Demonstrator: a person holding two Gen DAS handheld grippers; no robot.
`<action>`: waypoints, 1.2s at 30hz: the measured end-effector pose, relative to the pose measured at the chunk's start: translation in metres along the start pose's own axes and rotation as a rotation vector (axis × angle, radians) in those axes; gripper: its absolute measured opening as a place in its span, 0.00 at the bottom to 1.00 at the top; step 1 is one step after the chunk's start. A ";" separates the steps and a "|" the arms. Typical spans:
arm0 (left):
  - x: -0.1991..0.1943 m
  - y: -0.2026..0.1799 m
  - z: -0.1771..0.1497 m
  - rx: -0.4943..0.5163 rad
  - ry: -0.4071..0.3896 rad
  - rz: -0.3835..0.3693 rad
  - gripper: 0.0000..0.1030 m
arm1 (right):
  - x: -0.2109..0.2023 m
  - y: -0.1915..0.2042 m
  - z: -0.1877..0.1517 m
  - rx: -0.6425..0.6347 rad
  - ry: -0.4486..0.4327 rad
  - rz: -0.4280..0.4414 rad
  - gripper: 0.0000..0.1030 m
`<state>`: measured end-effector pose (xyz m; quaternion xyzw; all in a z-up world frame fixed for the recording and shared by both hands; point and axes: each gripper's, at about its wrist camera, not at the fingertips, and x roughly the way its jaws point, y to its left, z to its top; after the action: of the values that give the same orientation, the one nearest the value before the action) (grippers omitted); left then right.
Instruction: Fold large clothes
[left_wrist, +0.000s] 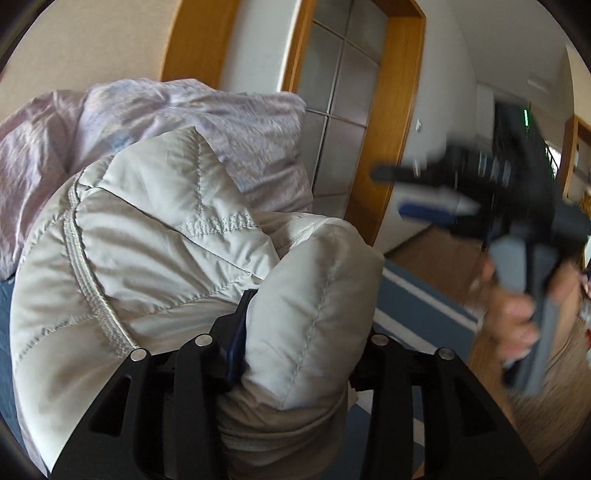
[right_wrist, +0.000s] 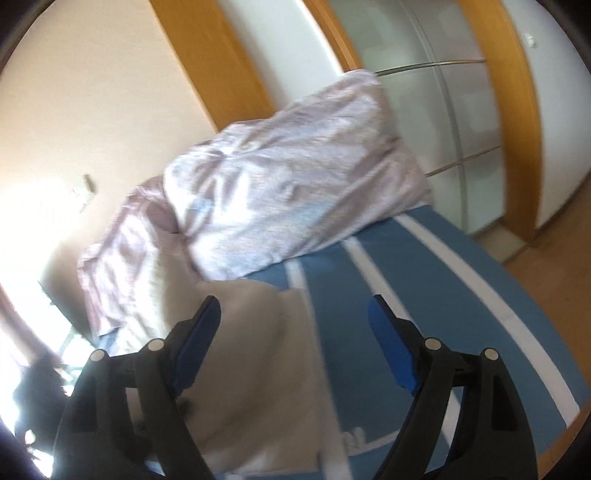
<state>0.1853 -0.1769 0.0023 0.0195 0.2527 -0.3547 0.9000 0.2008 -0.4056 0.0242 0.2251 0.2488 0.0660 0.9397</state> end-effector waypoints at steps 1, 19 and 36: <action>0.004 -0.004 -0.003 0.017 0.006 0.008 0.42 | 0.002 0.005 0.005 -0.003 0.019 0.032 0.80; 0.052 -0.057 -0.046 0.365 0.068 0.116 0.52 | 0.109 0.043 0.020 -0.109 0.421 0.144 0.79; 0.062 -0.066 -0.054 0.488 0.082 0.157 0.52 | 0.154 0.027 -0.015 -0.114 0.510 0.097 0.23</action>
<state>0.1576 -0.2534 -0.0640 0.2700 0.1933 -0.3333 0.8824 0.3268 -0.3390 -0.0429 0.1594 0.4625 0.1795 0.8535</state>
